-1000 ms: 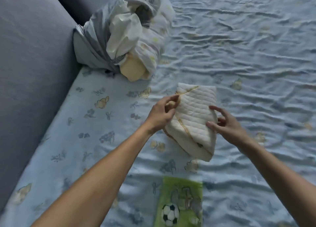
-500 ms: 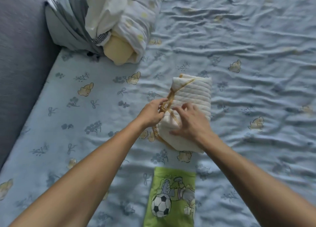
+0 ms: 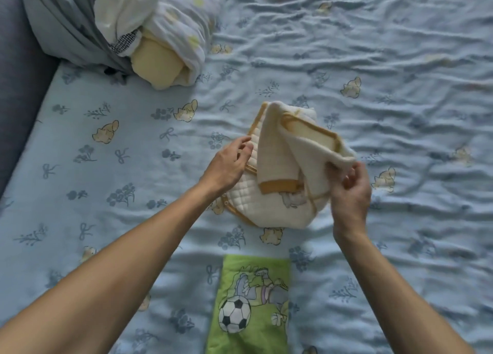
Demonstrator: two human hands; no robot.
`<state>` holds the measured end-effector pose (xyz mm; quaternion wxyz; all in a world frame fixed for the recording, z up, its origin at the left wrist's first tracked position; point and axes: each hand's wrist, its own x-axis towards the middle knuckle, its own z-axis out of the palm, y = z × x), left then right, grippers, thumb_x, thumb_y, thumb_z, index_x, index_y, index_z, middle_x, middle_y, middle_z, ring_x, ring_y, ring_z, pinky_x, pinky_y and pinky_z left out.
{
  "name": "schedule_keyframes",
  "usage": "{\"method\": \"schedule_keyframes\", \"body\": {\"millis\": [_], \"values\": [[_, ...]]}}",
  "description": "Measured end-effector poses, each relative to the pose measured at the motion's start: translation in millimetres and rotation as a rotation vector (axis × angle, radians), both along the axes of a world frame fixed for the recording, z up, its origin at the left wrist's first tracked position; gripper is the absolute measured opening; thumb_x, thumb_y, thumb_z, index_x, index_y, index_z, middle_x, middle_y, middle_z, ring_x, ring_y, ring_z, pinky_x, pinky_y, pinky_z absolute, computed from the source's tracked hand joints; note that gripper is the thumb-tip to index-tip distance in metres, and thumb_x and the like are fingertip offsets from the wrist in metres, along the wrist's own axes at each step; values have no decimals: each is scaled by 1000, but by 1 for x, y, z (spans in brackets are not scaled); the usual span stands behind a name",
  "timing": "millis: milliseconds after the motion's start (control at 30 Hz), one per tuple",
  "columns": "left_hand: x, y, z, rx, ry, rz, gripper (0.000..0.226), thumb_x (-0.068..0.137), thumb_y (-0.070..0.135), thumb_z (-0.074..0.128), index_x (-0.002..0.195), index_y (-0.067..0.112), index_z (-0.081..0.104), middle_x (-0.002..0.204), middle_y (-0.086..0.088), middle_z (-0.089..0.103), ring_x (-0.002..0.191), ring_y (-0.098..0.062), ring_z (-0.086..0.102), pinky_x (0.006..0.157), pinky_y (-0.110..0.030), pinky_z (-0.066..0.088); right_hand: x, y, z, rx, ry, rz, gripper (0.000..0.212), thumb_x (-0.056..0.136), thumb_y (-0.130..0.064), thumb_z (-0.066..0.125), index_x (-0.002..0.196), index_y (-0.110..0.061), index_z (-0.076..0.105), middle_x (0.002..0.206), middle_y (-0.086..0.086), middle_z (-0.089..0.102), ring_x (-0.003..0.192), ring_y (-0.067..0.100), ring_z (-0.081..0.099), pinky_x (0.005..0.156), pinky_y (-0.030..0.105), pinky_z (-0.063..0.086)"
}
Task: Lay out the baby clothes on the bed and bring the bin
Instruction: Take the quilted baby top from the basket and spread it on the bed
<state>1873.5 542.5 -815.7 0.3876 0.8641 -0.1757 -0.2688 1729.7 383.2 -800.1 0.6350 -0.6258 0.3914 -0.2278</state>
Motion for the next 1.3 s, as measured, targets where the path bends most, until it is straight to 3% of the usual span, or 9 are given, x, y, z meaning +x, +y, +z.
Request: {"method": "schedule_keyframes", "body": {"millis": [100, 267, 500, 633, 767, 867, 1067, 1200, 1300], "values": [[-2, -8, -4, 96, -56, -78, 46, 98, 36, 42, 140, 18, 38, 137, -8, 47, 116, -20, 53, 97, -42, 47, -31, -19, -10, 237, -40, -247, 16, 91, -14, 60, 93, -30, 58, 91, -8, 66, 83, 0, 62, 73, 23, 53], [-6, -11, -15, 241, -113, -118, 51, 97, 33, 44, 145, 19, 31, 144, -9, 36, 126, -24, 45, 101, -38, 40, -56, -40, -40, 518, 73, -452, 14, 91, -13, 59, 99, -25, 57, 118, 3, 61, 109, 17, 59, 63, 21, 58], [-1, -7, -24, 286, -134, -101, 50, 96, 29, 49, 144, 25, 35, 134, -10, 48, 123, -23, 45, 98, -32, 38, -52, -32, -35, 842, 35, -429, 40, 94, -20, 53, 133, -13, 49, 109, 4, 63, 94, 15, 61, 88, 36, 52], [5, -2, -24, 287, -137, -152, 47, 98, 30, 46, 144, 29, 35, 127, -9, 49, 115, -20, 49, 87, -27, 37, -50, 3, -36, 773, 119, -288, 37, 89, -28, 60, 122, -14, 53, 118, 8, 63, 108, 20, 61, 87, 31, 51], [12, 2, -20, 339, -367, -363, 44, 95, 37, 49, 138, 29, 43, 139, -10, 39, 126, -25, 42, 99, -41, 44, -35, 11, -46, 631, 231, -378, 30, 77, -36, 73, 96, -18, 57, 116, 8, 65, 104, 22, 64, 90, 39, 53], [19, -9, -7, 326, -454, -592, 48, 93, 33, 52, 140, 29, 41, 149, -11, 30, 131, -27, 37, 106, -47, 39, -32, 4, -59, 656, 250, -413, 17, 85, -29, 68, 88, -19, 55, 109, 7, 65, 93, 19, 65, 85, 38, 55], [29, -49, 16, 300, -668, -951, 55, 94, 39, 49, 145, 34, 29, 156, -8, 18, 140, -25, 24, 111, -37, 29, -37, -16, -69, 264, 514, -49, 39, 75, -41, 69, 103, -14, 64, 107, 6, 69, 100, 23, 64, 94, 45, 51], [28, -58, 17, 333, -639, -940, 59, 93, 38, 52, 146, 39, 24, 159, -7, 5, 144, -27, 14, 113, -41, 24, -15, -62, -42, -224, 584, 491, 28, 88, -30, 64, 106, -9, 64, 96, 2, 63, 85, 16, 58, 75, 26, 44], [26, -56, 18, 305, -570, -857, 61, 92, 36, 56, 145, 41, 27, 159, -8, 5, 144, -27, 13, 113, -39, 23, 5, -105, -14, -275, 516, 980, 41, 77, -55, 65, 100, -21, 63, 100, -4, 66, 85, 10, 61, 81, 20, 51]]}}
